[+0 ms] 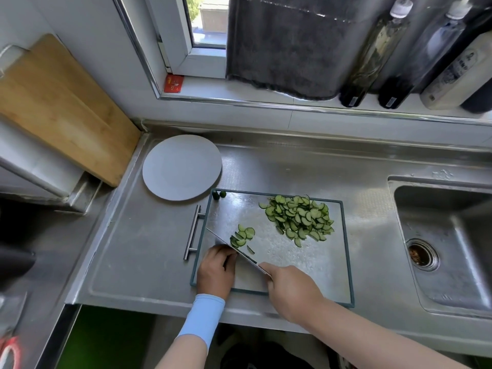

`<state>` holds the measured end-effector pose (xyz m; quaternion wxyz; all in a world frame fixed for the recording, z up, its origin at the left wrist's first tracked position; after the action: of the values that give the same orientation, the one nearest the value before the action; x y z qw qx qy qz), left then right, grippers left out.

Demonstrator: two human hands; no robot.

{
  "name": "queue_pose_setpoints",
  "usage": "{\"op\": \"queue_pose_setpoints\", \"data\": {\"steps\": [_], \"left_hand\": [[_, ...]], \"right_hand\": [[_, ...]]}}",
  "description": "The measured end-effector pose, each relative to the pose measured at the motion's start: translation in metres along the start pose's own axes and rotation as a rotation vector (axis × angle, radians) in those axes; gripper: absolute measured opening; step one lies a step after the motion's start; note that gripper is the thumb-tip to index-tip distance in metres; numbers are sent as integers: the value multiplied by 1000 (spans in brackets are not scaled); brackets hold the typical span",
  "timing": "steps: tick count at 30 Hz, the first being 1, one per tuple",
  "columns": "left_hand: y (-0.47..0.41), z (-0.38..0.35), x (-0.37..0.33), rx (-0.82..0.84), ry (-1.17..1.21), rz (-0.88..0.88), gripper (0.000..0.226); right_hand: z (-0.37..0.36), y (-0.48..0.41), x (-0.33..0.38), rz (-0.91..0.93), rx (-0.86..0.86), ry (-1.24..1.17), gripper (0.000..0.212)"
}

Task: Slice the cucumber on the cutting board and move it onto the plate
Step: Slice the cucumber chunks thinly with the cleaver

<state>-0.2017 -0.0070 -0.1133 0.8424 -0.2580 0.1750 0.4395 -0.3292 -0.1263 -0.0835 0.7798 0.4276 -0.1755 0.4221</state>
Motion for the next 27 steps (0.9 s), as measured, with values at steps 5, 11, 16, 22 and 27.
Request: {"op": "queue_pose_setpoints", "data": {"steps": [5,11,16,22,27], "left_hand": [[3,-3,3,-5,15,17,19],[6,-5,3,-31,16,4,18],[6,-3,4,-55,27,15,19],[7,-7,9,-13,18,42,21],[6,-7,8,-15,18,32,19]], "right_hand": [[-5,-21,6,-15,5,-21,45],[-6,-26,11,0,-7,-33,45],[-1,-6,11,42,-2,13,18],[6,12,6,12,-8,39,21],[2,10,4,-3,-4,16,24]]}}
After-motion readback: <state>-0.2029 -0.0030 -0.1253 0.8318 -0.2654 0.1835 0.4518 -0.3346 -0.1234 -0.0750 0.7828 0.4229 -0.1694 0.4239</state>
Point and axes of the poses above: each hand's wrist, its own y-axis away from the middle knuckle, its own z-axis out of the back of the hand, x = y × z, the point moved 9 cm from there along -y, towards the middle knuckle, and after that the axes turned 13 degrees about -y, right-handed, at the moved point
